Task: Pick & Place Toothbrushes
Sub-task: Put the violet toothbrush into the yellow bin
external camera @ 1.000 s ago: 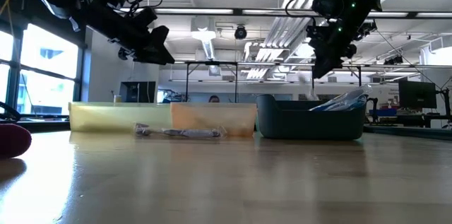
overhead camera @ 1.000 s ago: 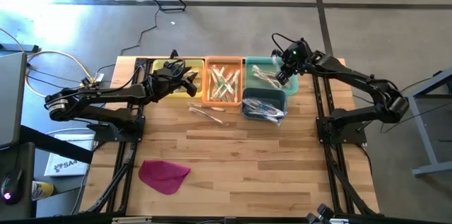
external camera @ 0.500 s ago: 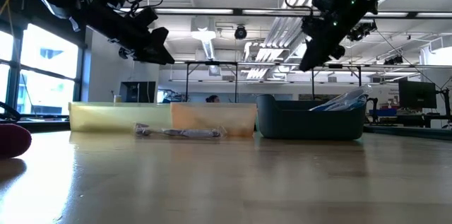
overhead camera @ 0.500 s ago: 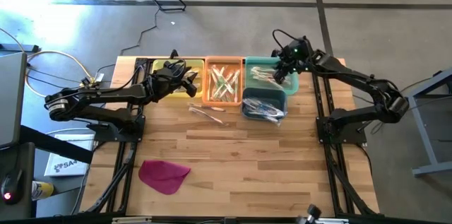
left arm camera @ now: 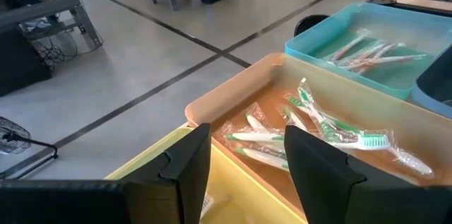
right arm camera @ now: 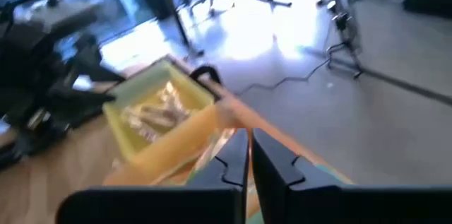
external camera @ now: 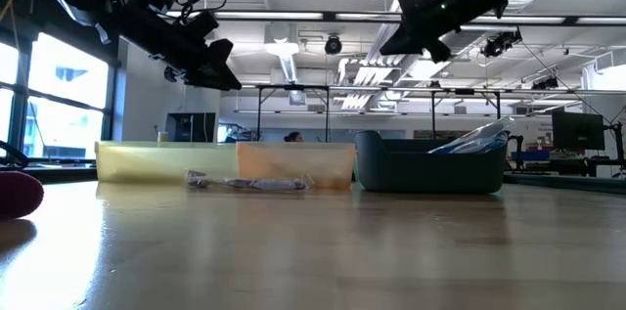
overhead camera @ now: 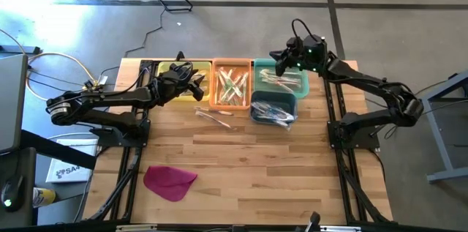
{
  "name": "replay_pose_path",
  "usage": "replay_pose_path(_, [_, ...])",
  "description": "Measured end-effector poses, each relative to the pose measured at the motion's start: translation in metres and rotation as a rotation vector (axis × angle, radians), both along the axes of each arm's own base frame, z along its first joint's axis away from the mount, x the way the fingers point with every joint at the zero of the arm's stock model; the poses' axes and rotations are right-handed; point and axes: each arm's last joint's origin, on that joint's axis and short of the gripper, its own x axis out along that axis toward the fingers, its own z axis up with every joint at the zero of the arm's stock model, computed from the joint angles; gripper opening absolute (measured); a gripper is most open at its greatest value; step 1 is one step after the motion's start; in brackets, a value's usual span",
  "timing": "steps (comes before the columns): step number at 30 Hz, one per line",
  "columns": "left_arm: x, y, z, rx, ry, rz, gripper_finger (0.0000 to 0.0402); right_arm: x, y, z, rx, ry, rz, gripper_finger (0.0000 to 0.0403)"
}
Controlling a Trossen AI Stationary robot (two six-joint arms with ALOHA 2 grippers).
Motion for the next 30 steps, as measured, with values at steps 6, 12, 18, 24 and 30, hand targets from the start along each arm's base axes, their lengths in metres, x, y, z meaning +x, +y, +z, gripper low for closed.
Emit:
replay_pose_path(6, [0.000,0.000,0.000,0.000,-0.001,0.000,0.0175,0.013,0.015,0.003,0.023,-0.043,0.001,0.0004])
replay_pose_path(12, [0.000,0.000,0.000,-0.005,-0.009,0.002,0.0175,0.029,0.038,0.005,0.092,-0.101,0.066,0.0004])
replay_pose_path(18, [0.000,0.000,0.000,-0.091,-0.105,0.034,0.0175,0.043,0.062,0.010,0.071,-0.148,0.167,0.0004])
replay_pose_path(24, [0.001,-0.001,0.000,-0.227,-0.245,0.040,0.0175,0.047,0.071,0.012,-0.022,-0.130,0.225,0.0004])
replay_pose_path(30, [0.002,-0.003,0.000,-0.369,-0.356,0.006,0.0175,0.042,0.060,0.014,-0.093,-0.112,0.198,0.0003])
